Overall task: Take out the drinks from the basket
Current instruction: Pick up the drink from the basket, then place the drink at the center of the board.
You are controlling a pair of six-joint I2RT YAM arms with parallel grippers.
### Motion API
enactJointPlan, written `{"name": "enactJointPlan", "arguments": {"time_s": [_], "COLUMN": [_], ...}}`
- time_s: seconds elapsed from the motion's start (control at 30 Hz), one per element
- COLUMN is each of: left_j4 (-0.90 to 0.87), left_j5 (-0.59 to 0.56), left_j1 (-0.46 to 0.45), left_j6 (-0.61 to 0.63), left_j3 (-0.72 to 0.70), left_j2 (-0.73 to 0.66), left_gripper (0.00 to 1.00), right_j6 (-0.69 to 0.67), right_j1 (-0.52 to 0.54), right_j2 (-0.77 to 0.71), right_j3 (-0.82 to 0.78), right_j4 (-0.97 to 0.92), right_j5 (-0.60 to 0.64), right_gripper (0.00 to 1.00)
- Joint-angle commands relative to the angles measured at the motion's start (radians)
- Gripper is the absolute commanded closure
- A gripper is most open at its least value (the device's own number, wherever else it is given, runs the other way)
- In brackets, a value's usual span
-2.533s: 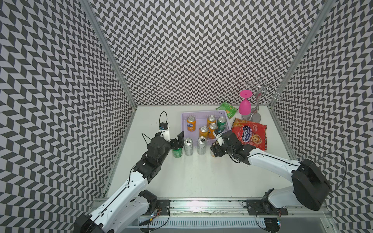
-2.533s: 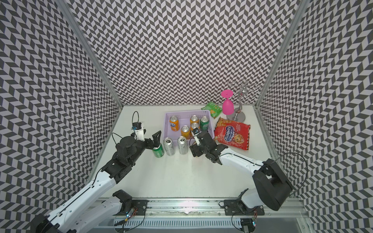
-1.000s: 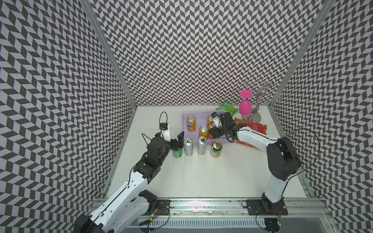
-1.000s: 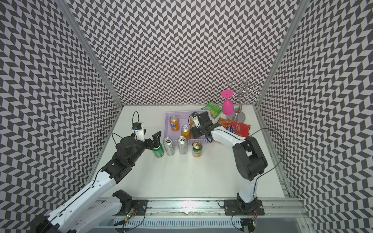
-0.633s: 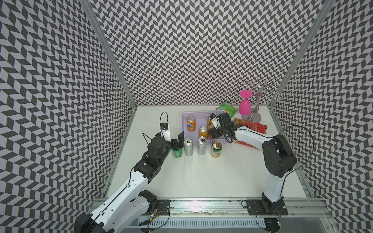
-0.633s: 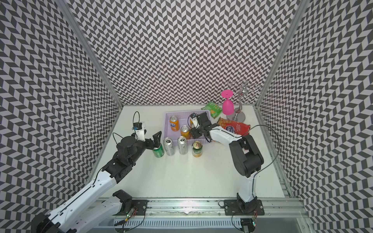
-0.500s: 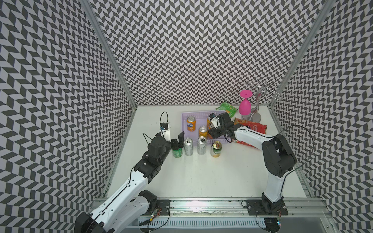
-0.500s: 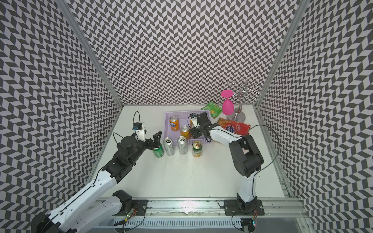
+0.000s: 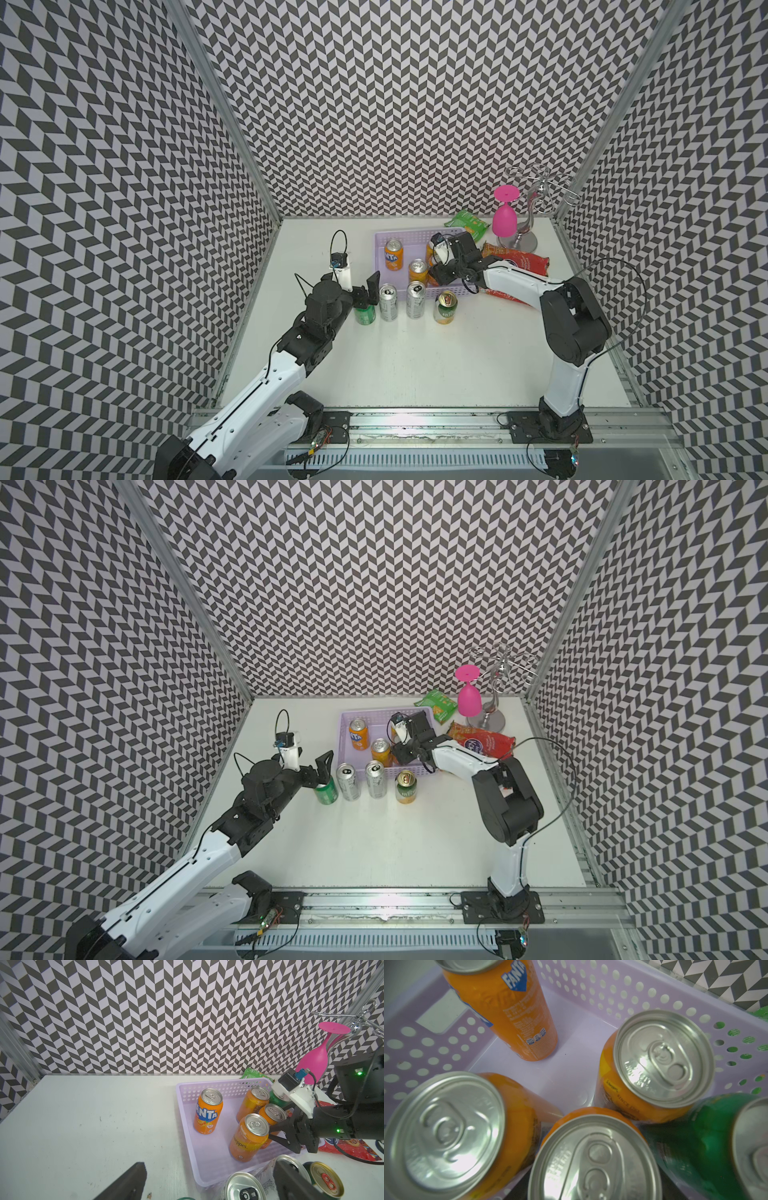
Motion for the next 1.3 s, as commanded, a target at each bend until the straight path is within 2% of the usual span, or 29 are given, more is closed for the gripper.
{"name": "enactJointPlan", "arguments": {"time_s": [0.0, 0.73, 1.27], "left_j4": [0.031, 0.030, 0.039], "left_j5": [0.014, 0.020, 0.033], "left_j1": [0.007, 0.008, 0.009], "left_j6": [0.004, 0.001, -0.002], "left_j3": [0.000, -0.003, -0.002], "left_j2": [0.000, -0.014, -0.019], "left_gripper": [0.01, 0.01, 0.01], "right_j6": [0.009, 0.086, 0.176], "right_j1": [0.003, -0.010, -0.025], "right_j2": [-0.098, -0.451, -0.700], "right_j3": [-0.006, -0.065, -0.337], "right_j4": [0.089, -0.086, -0.062], "right_j5": [-0.006, 0.131, 0.197], "right_gripper": [0.48, 0.51, 0.51]}}
